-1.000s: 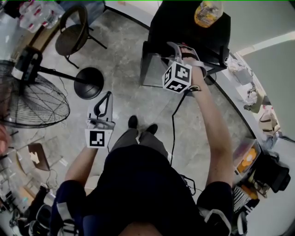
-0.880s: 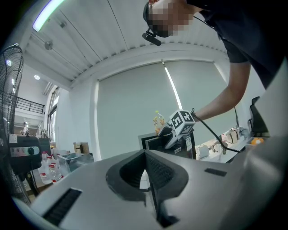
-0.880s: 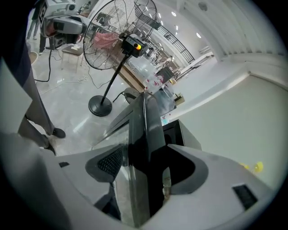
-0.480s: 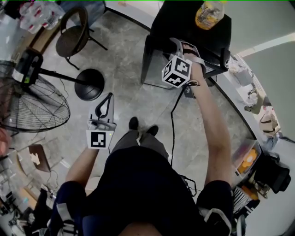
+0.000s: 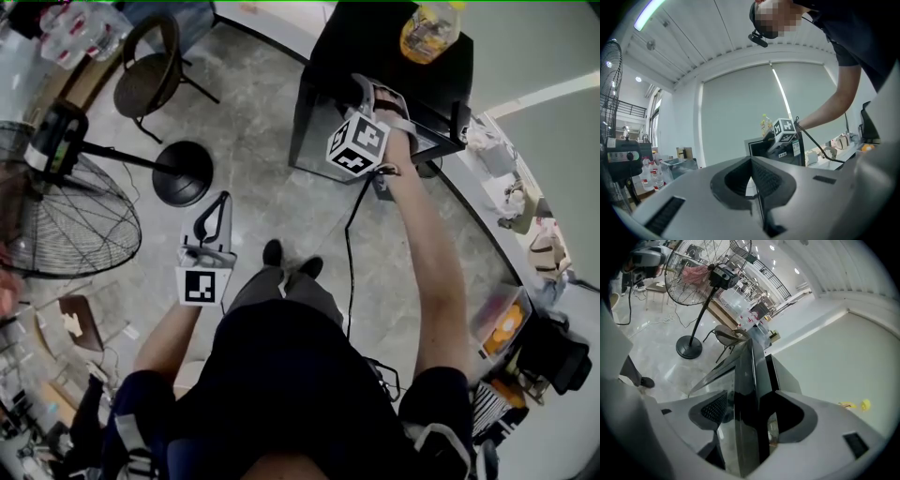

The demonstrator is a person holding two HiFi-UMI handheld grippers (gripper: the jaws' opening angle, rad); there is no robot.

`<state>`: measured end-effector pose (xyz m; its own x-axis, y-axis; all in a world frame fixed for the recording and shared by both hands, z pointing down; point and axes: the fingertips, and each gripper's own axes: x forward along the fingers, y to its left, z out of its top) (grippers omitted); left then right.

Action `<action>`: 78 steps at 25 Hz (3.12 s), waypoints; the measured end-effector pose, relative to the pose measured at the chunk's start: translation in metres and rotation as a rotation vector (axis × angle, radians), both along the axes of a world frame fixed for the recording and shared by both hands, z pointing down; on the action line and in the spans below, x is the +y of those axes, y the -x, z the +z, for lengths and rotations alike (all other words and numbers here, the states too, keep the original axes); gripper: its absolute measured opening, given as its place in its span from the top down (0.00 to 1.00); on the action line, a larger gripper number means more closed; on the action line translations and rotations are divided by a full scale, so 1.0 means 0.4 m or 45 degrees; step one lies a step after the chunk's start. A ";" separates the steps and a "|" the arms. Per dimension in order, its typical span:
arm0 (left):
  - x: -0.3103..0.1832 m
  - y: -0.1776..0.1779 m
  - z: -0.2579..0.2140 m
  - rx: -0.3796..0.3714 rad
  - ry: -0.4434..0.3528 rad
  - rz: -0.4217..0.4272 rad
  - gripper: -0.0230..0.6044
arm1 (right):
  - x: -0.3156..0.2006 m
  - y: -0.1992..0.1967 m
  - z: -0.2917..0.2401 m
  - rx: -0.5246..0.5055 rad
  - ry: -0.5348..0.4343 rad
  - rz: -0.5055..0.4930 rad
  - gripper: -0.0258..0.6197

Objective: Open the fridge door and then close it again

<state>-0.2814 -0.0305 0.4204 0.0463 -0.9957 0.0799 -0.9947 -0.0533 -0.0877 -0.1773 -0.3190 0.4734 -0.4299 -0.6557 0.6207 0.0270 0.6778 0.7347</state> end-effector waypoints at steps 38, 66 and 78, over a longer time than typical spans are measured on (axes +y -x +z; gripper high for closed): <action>-0.031 -0.008 0.011 -0.007 0.024 0.020 0.93 | -0.005 -0.012 -0.034 -0.122 -0.129 -0.031 0.55; -0.073 -0.092 -0.022 -0.021 -0.022 0.073 0.93 | 0.204 -0.111 -0.224 -1.051 0.378 0.091 0.93; -0.084 -0.134 -0.067 -0.023 -0.079 0.097 0.93 | 0.317 -0.226 -0.338 -1.455 0.361 0.141 0.93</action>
